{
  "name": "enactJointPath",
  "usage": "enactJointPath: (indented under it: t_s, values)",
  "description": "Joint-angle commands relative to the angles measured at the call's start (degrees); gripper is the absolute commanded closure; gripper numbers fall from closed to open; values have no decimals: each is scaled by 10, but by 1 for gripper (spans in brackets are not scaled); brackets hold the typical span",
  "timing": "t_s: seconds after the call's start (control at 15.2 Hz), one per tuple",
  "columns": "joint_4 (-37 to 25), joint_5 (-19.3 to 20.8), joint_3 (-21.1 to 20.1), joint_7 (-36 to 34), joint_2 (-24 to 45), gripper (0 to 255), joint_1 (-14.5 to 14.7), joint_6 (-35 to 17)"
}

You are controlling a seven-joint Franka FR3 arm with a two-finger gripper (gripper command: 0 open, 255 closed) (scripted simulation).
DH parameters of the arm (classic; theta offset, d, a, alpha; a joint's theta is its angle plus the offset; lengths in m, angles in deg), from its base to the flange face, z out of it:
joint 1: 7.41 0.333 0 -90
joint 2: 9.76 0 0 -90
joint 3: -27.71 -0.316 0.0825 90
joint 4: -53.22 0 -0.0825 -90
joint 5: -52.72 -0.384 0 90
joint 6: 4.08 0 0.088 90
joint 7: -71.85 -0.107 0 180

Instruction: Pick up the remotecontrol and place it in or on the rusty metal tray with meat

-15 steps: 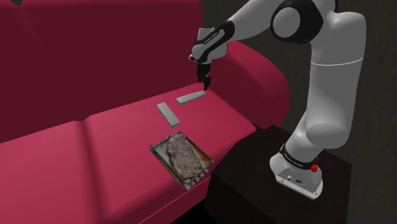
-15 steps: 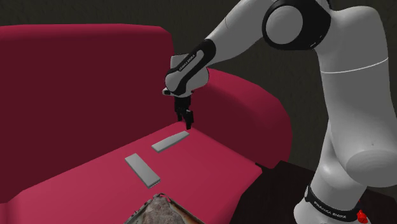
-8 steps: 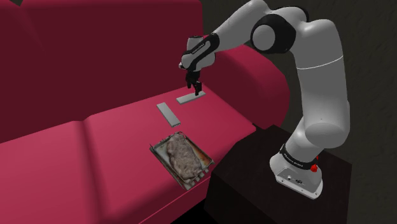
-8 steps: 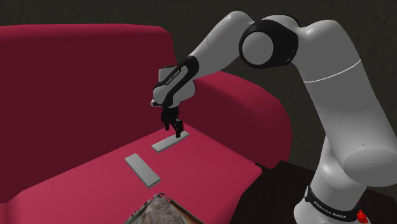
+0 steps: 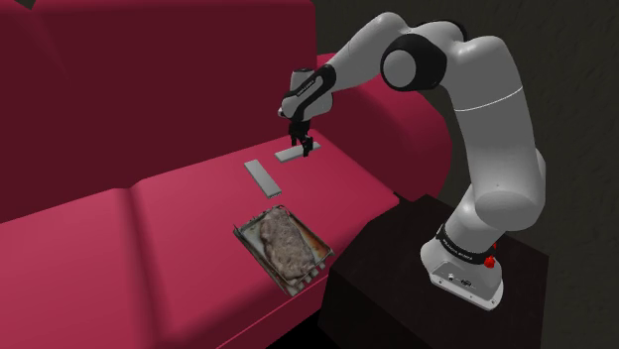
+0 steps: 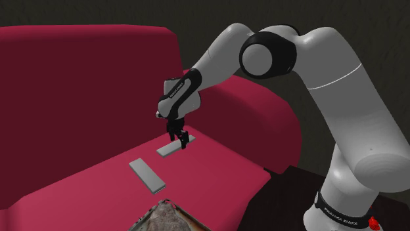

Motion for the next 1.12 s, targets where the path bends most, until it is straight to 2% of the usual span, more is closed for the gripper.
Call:
enactJointPath:
  t_s: [0.0, 0.33, 0.4, 1.06]
  values:
    - [2, 0, 0, 1, 1, 0, 0, -3]
    - [2, 0, 0, 1, 1, 0, 0, -3]
    - [2, 0, 0, 1, 1, 255, 0, -3]
    - [2, 1, 1, 0, -5, 255, 0, 2]
